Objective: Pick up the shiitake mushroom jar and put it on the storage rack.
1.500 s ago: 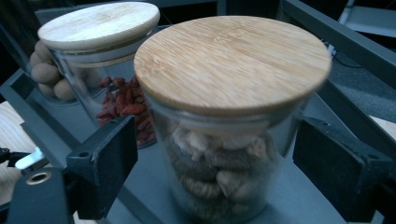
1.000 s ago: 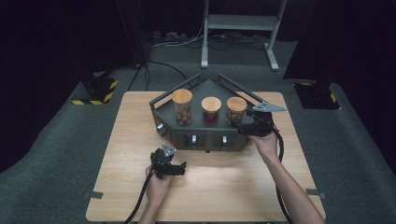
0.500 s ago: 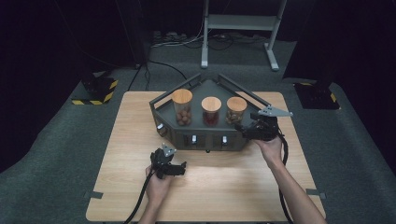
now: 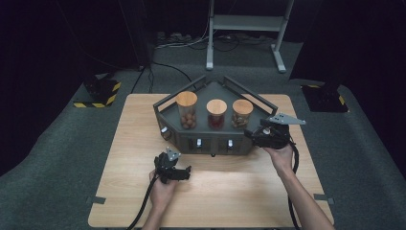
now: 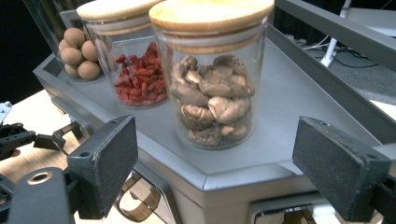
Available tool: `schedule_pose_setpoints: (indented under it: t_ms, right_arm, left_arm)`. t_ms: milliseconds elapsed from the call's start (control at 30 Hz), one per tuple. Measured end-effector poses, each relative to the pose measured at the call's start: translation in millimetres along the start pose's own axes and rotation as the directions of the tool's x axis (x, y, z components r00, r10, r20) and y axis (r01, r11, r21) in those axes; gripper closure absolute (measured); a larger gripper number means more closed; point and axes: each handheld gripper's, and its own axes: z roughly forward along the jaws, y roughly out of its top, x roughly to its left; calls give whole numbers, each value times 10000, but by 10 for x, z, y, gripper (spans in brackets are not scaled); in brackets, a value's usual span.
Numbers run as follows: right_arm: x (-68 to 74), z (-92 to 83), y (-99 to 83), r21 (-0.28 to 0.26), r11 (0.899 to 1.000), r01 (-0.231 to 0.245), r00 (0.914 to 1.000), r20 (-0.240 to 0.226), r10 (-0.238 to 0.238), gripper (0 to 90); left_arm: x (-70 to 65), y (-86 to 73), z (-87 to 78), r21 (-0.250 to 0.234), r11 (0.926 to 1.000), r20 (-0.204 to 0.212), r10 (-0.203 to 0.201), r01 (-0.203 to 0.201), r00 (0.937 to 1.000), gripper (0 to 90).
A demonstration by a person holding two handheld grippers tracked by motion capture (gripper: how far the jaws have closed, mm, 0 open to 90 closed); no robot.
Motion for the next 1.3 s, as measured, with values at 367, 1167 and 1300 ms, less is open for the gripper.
schedule_pose_setpoints:
  t_ms: [367,1167,1300]
  right_arm:
    - [-4,-105,-143,-175,9998,-46,9999,152,48,146]
    - [-53,-215,-395,68,9999,-142,9993,336,139,148]
    - [-69,-220,-449,140,9997,-218,9991,370,212,147]
  left_arm:
    - [0,1,-1,20,10000,-7,11,-11,10000,44]
    - [0,0,0,-2,10000,-2,1,-1,10000,44]
    - [0,0,0,-2,10000,-2,3,-3,10000,44]
